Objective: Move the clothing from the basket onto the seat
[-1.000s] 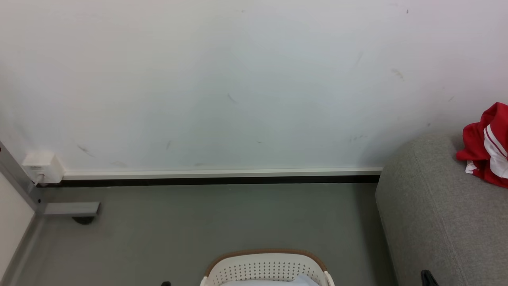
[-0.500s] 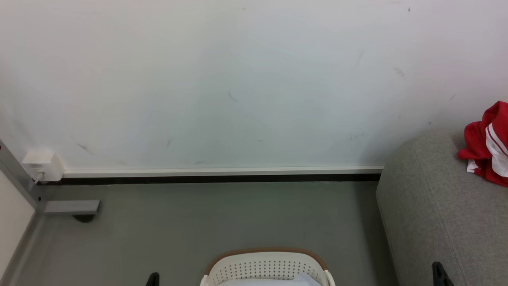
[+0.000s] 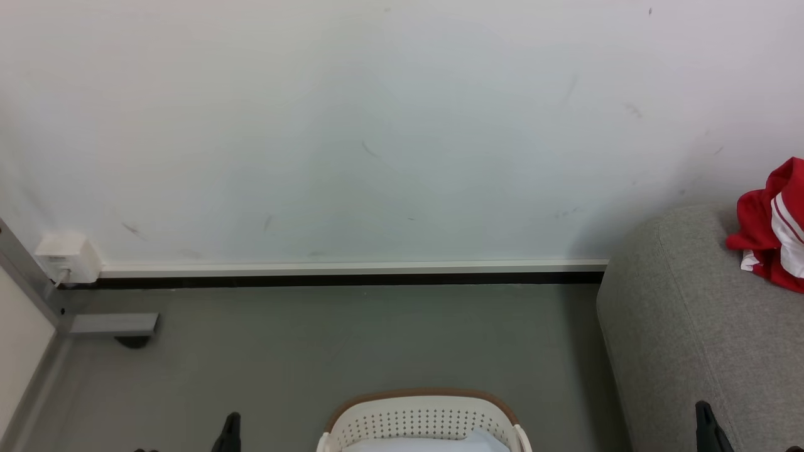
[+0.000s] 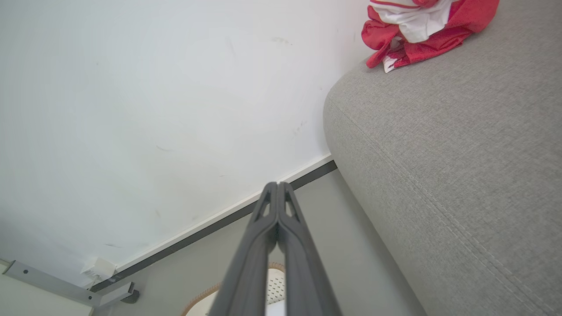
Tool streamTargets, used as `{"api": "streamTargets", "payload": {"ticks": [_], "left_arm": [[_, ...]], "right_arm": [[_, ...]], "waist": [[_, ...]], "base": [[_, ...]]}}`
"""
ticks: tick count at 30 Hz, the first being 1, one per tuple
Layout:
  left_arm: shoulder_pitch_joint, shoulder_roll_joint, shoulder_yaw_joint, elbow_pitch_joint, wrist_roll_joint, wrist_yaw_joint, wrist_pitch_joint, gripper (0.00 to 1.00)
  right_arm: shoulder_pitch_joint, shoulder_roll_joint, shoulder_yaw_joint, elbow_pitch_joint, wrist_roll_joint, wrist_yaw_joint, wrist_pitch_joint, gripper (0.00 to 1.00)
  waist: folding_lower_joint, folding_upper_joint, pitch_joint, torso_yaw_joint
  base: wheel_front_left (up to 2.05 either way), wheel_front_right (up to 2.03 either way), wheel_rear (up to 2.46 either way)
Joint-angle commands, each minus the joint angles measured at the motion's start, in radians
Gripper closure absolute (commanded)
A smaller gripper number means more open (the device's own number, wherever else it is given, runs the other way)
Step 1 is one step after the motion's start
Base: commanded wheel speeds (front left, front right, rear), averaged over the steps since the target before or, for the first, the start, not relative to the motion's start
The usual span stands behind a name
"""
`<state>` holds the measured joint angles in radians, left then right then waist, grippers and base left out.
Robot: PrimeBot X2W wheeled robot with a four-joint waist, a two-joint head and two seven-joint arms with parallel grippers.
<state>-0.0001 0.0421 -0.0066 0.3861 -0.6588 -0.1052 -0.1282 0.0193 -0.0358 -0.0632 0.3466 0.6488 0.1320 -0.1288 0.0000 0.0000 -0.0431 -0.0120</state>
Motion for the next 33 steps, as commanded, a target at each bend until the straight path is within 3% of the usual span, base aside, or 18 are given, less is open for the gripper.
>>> {"api": "streamTargets", "payload": {"ticks": [1, 33], "left_arm": [[-0.025, 0.005, 0.008, -0.018, -0.036, -0.006, 0.007, 1.0], [-0.065, 0.008, 0.058, -0.074, -0.439, -0.015, 0.111, 1.0]], "right_arm": [[-0.03, -0.009, -0.004, -0.02, 0.034, -0.001, 0.007, 1.0], [-0.076, -0.014, -0.026, -0.058, 0.444, -0.001, 0.112, 1.0]], "waist": [[0.0, 0.0, 0.0, 0.0], [0.0, 0.0, 0.016, 0.004]], "base": [[0.0, 0.0, 0.0], [0.0, 0.0, 0.0]]}}
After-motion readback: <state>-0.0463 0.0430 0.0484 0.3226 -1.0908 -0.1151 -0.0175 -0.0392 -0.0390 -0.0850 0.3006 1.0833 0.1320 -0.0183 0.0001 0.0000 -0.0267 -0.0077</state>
